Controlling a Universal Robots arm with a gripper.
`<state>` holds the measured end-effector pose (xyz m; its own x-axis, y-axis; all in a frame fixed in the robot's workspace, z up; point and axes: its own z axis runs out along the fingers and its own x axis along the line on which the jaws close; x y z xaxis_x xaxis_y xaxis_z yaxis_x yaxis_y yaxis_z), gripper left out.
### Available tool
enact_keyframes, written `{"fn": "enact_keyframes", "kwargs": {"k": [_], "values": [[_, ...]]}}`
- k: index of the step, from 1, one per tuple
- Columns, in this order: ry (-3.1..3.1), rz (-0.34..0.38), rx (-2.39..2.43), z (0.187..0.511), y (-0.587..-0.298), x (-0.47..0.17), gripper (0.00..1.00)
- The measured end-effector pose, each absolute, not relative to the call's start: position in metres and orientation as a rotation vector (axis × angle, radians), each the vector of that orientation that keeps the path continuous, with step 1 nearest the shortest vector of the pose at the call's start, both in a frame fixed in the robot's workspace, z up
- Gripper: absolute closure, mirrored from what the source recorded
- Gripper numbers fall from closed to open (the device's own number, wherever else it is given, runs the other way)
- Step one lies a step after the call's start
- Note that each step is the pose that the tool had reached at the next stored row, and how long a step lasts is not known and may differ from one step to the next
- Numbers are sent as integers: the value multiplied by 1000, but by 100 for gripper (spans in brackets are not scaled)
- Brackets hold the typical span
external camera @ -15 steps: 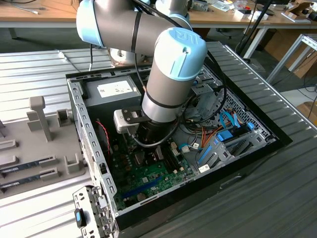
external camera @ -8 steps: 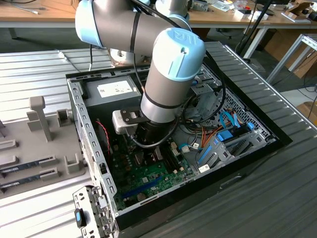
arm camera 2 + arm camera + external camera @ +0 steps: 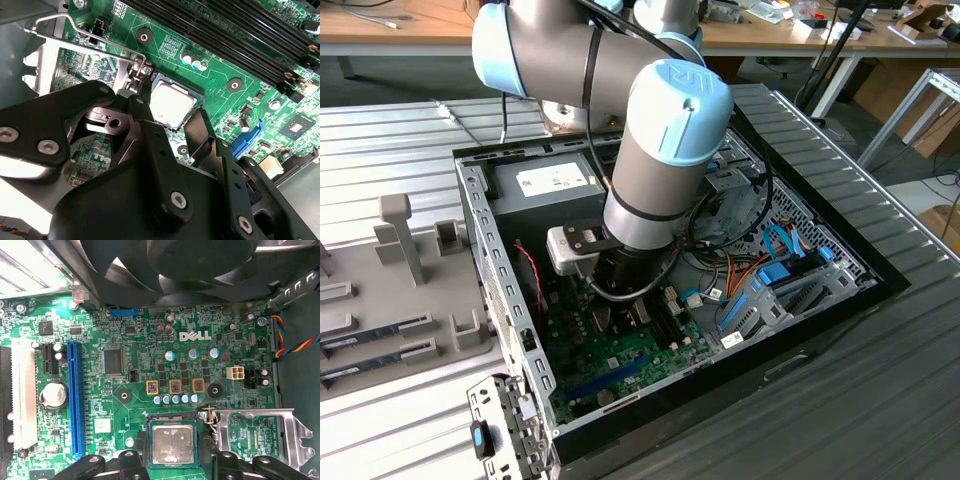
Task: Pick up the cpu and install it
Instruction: 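Close the cpu cover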
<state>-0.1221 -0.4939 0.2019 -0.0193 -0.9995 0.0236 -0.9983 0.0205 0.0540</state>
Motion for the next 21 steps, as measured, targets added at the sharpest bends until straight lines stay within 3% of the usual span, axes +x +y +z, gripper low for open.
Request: {"fn": "enact_keyframes", "kwargs": {"k": [5,7,21], "values": [[-2204,-34,2161,202,-494,-122,48],[-2204,-34,2161,202,-494,-122,57],[-2204,-33,2161,202,-494,-122,57]]}}
